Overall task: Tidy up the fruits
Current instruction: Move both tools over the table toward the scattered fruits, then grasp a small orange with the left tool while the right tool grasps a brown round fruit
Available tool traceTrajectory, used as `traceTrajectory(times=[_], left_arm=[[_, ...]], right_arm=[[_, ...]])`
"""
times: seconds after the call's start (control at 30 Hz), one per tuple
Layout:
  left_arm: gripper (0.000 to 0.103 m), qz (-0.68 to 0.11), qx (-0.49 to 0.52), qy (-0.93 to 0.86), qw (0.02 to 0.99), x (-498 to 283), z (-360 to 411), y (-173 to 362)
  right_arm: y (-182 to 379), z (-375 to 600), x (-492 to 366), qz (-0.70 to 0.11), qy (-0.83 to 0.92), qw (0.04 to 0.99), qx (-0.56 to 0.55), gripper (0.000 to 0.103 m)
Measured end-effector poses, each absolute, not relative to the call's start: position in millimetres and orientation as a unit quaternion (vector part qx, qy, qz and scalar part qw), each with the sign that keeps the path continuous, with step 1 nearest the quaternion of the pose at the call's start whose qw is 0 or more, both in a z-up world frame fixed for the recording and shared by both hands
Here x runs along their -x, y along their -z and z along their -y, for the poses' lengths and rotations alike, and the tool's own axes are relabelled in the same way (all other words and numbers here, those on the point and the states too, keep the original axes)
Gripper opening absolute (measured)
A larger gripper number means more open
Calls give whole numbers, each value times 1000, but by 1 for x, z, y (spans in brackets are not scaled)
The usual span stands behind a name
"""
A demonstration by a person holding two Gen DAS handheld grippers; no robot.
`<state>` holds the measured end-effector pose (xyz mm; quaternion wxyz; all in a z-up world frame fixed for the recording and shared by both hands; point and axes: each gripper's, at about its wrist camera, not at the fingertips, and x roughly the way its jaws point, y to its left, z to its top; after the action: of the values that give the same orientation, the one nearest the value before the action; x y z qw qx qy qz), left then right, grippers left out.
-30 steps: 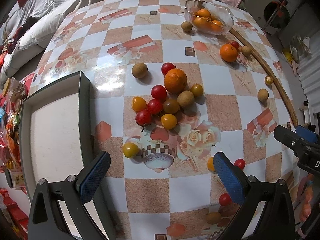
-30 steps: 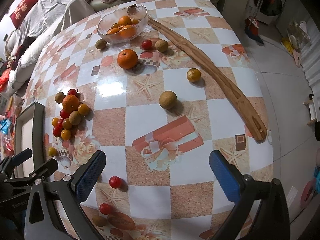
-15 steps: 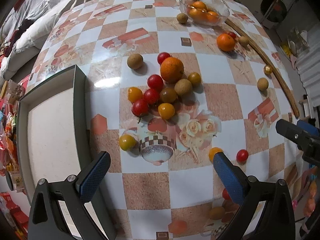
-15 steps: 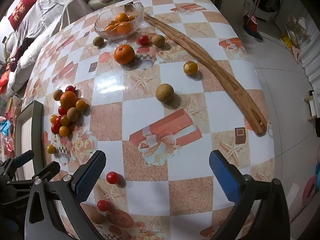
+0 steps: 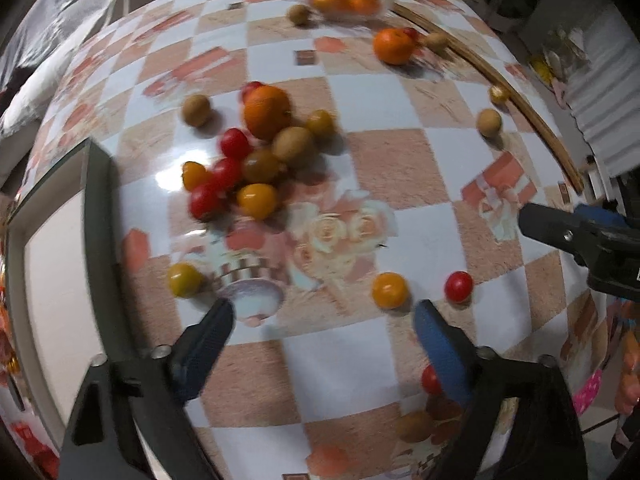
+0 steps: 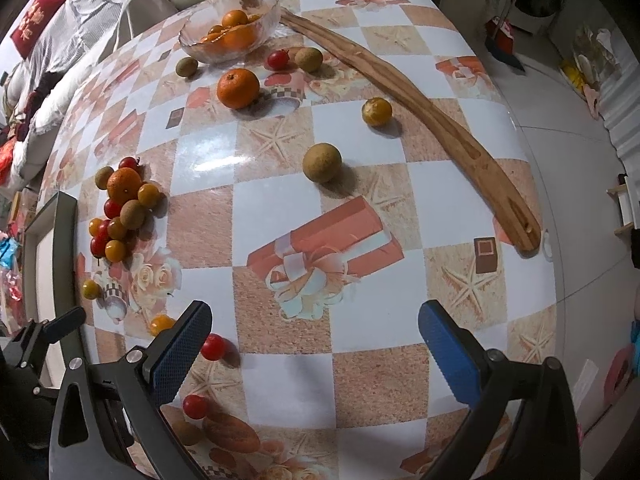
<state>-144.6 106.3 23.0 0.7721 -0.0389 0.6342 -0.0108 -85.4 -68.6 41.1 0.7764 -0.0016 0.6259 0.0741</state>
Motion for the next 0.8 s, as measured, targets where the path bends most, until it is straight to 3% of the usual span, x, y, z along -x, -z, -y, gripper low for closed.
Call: traceTrajectory(times=[0.1,0.2,0.3,0.33,0.4,0.63,0.77,0.8], left_arm=[[91,-633,33,17,773,142,-98,-20],[75,-635,33,25,772,139,-92,-16],[73,-642,31,25,766,136,-89,-11],[73,-641,30,23,767,132,-85,-9],[62,-639,28,22,769,130,-82,-6],[60,-637,10,10,771,122,-63,-3],[39,-637,22,4,771,116,-59,-5],[39,-637,25,4,770,114,-59,-6]], right_arm=[[-38,69,84,-627,-74,775,4,103],[-36,69,80,-625,-74,777,6,103],[-34,70,75,-622,-74,780,6,101],[-33,70,72,-621,-73,781,7,98],[-31,69,65,-619,-76,781,8,91],[-18,68,39,-616,-83,783,7,72],[-16,62,21,-604,-84,792,18,69],[-16,60,17,-601,-85,795,21,67]])
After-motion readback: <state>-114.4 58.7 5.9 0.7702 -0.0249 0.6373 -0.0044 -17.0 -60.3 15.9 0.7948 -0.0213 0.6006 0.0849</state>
